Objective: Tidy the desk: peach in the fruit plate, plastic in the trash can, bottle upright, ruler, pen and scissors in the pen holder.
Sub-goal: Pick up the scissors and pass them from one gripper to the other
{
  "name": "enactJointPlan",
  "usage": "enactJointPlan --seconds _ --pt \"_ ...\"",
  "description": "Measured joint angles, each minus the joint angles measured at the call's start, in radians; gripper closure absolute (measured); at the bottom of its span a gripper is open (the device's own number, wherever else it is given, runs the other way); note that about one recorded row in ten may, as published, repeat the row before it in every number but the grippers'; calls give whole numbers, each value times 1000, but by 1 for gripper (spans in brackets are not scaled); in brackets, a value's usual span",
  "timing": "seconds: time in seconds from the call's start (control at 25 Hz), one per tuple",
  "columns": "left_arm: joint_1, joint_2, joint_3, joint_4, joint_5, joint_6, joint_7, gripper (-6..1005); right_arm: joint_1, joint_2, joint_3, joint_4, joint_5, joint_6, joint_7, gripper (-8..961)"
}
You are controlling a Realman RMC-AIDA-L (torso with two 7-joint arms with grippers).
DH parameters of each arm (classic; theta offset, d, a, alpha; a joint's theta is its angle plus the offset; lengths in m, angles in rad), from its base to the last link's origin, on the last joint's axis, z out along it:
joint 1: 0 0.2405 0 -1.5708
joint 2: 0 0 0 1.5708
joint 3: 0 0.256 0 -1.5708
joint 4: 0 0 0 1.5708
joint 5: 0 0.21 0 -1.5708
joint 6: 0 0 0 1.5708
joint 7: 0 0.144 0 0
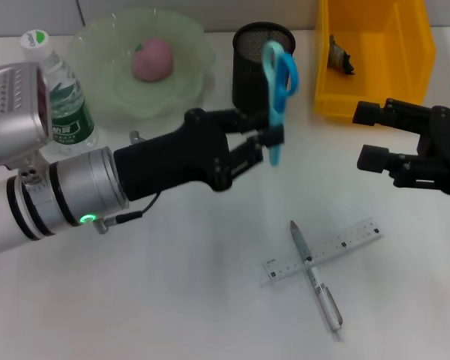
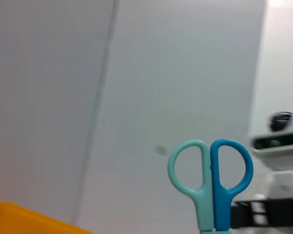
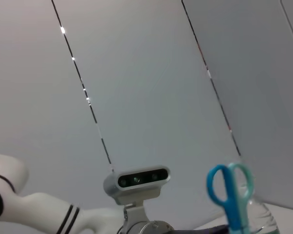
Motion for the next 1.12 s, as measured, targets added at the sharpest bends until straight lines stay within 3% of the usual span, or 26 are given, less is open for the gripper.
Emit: enactJointPlan --seconds 0.08,0.16,0.2,0.24,0.28,0.4,0.52,0.6,0.64,0.68,0.76,0.8,0.88,1.12 --pt "0 0 0 0 0 0 0 768 -9 16 1 1 5 20 -22 128" --pt "18 -17 -39 2 -10 -45 58 768 -13 25 1 0 8 35 -38 128" --pt "20 -20 -50 2 -24 -75 73 767 -20 48 3 -2 14 66 -73 128" --pt "20 -20 -50 2 -24 -75 73 767 -20 48 3 -2 14 66 -73 128" --pt "16 -20 -48 0 -56 -112 80 767 -25 69 7 1 31 102 -118 128" --pt "11 -20 -22 -5 -127 -155 106 767 -26 81 9 49 76 149 -189 129" --pt "12 -20 17 -5 -186 -173 135 767 -25 81 9 86 100 170 -223 129" --pt "15 -20 119 3 -297 -197 187 767 -25 82 9 130 134 188 -266 129" --pt "15 -20 119 3 -297 -197 187 767 -25 82 9 130 134 188 -266 129" --pt "17 -20 190 14 -370 -212 230 767 -27 83 10 144 144 193 -279 128" --pt "17 -20 190 14 -370 -212 230 767 -27 83 11 150 151 196 -282 128" --pt "22 -20 262 35 -440 -240 271 767 -29 83 12 161 162 199 -285 128" --pt "26 -20 312 52 -499 -273 291 767 -32 83 12 174 175 200 -299 128" --pt "39 -20 404 92 -628 -343 344 766 -28 85 13 245 215 232 -375 128"
